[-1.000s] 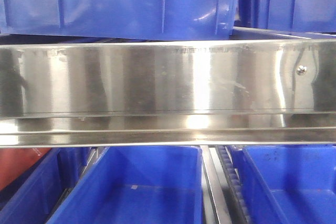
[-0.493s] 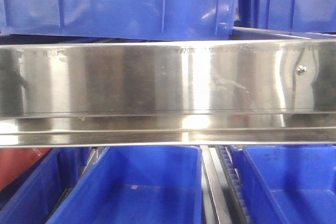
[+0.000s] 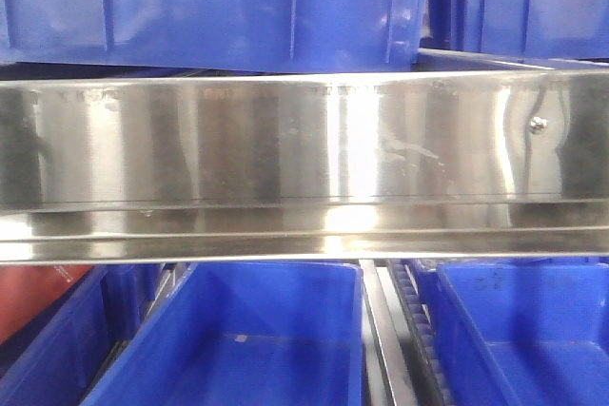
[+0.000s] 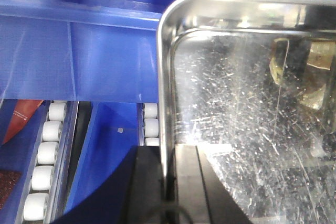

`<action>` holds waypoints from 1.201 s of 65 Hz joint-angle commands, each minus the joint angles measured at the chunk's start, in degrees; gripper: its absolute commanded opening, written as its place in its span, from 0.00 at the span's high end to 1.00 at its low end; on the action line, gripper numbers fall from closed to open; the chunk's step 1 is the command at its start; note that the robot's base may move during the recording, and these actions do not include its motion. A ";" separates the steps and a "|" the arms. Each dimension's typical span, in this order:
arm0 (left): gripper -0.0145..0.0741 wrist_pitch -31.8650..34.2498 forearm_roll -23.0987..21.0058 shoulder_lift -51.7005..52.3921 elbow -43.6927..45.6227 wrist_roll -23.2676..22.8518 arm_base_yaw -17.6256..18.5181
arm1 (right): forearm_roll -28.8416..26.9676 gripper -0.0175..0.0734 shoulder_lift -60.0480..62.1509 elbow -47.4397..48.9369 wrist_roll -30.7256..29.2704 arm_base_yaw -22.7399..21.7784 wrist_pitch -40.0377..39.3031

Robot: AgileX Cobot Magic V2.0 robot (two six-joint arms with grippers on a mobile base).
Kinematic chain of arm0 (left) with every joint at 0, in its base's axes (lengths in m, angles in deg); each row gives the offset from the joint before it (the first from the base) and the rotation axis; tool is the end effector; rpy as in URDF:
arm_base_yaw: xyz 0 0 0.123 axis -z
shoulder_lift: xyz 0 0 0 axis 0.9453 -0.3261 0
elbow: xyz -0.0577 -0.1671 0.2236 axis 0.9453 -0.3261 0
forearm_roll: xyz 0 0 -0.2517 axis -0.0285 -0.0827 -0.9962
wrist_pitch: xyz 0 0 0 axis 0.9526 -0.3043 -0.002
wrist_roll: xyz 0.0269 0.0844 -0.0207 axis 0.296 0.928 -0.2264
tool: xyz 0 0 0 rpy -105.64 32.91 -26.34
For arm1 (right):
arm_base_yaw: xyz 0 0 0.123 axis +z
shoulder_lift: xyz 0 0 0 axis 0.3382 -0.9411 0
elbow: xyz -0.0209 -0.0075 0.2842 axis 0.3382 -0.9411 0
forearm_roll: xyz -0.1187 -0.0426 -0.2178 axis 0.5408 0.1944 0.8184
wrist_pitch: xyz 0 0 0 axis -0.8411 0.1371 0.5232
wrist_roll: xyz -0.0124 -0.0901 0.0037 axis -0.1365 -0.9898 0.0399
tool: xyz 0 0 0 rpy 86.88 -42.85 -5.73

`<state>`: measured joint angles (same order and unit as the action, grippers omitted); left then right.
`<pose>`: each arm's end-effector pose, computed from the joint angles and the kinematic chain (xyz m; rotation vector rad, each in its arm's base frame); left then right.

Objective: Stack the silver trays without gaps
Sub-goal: 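Hold the tray level with both grippers while backing away, then keep the tray gripped in both grippers while the base turns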

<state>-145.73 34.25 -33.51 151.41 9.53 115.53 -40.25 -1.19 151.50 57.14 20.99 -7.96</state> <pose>0.2179 -0.1522 0.4772 -0.0193 2.1273 -0.2112 0.2235 0.1449 0.4792 0.0346 2.2294 0.2234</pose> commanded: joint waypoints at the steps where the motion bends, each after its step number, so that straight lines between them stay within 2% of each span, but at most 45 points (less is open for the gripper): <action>1: 0.85 2.34 -0.10 0.25 0.78 0.20 0.34 | 0.57 0.89 0.07 0.59 -0.63 0.10 -3.22; 24: 0.85 3.77 2.42 0.25 0.78 0.20 0.34 | 0.57 0.89 0.07 0.59 -0.63 0.10 -3.47; 78: 0.85 3.77 2.42 0.25 0.78 0.20 0.34 | 0.57 0.89 0.07 0.59 -0.63 0.10 -3.47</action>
<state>-144.51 36.23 -33.51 151.41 9.53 115.53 -40.02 -1.28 151.50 57.14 20.99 -8.70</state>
